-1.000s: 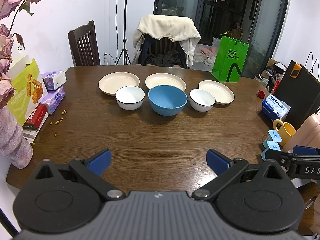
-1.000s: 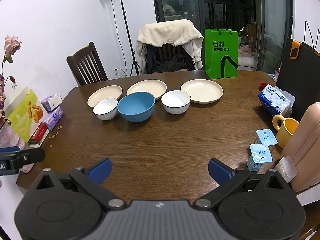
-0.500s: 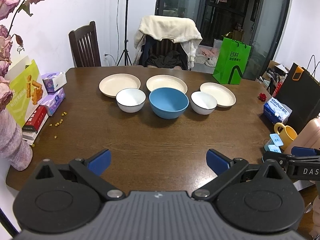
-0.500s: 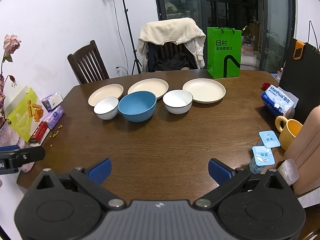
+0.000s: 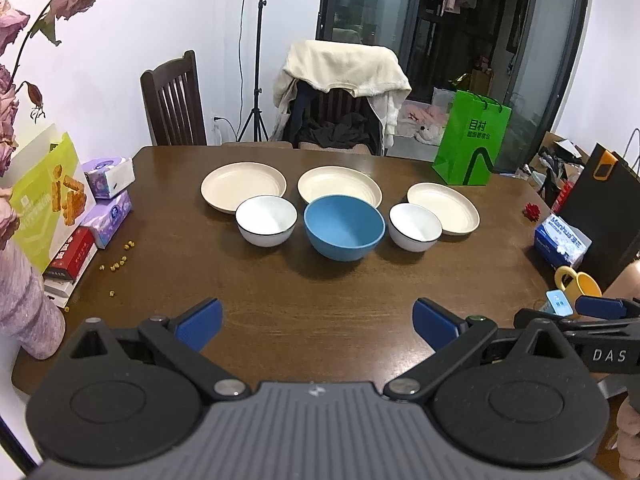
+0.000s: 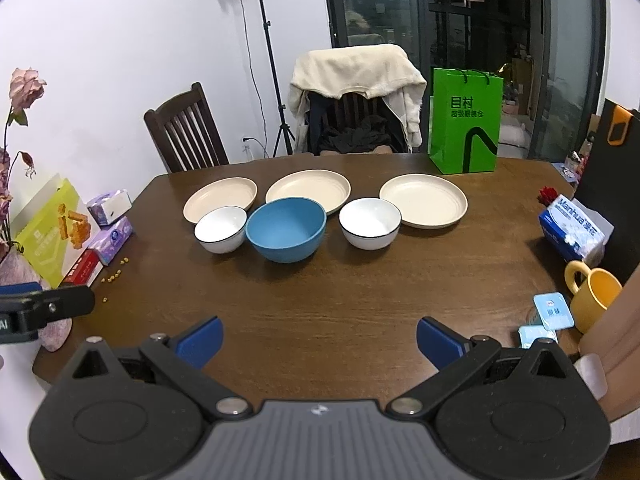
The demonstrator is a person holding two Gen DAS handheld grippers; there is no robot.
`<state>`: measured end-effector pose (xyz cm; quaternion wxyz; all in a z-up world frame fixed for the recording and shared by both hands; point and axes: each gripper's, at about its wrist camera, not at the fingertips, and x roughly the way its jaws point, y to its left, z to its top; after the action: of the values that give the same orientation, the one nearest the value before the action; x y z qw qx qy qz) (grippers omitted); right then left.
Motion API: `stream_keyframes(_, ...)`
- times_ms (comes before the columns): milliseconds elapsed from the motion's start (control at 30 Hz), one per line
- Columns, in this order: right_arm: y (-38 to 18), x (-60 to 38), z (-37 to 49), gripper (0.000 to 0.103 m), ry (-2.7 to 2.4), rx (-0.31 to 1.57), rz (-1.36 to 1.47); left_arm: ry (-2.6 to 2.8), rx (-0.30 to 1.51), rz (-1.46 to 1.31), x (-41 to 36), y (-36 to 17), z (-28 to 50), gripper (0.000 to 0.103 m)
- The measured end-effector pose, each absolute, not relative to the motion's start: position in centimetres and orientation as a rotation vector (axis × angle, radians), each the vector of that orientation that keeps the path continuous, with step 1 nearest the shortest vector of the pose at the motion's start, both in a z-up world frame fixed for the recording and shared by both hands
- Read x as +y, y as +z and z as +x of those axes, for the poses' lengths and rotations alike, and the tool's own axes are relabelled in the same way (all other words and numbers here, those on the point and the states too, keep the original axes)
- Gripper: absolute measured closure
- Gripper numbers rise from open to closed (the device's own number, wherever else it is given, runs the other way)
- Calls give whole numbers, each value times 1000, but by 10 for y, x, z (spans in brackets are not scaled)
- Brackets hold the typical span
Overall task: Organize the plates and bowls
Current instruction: 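Move the left tool toward a beige plate while the right tool moves toward another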
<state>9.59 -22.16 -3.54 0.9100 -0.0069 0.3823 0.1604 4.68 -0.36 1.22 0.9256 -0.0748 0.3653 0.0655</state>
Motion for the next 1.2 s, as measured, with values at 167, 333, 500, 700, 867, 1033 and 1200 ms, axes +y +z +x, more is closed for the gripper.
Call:
stream_keyframes(167, -33, -213, 110, 0, 331, 782, -19, 135, 750, -153, 1, 12, 57, 0)
stream_keyframes(333, -31, -206, 126, 0, 328, 779, -20, 135, 751, -158, 8, 13, 75, 0)
stream_keyframes(500, -29, -196, 146, 0, 323, 778, -16, 125, 755, -169, 16, 14, 94, 0)
stream_keyframes(700, -25, -188, 166, 0, 325, 767, -1, 134, 742, -172, 26, 19, 119, 0)
stream_keyframes(867, -24, -180, 187, 0, 315, 767, 4, 141, 740, -171, 35, 20, 137, 0)
stream_keyframes(1033, -25, -171, 211, 0, 299, 766, 5, 158, 746, -185, 51, 18, 158, 0)
stream_keyframes(1200, -25, -159, 232, 0, 293, 759, 1, 178, 742, -197, 66, 19, 176, 0)
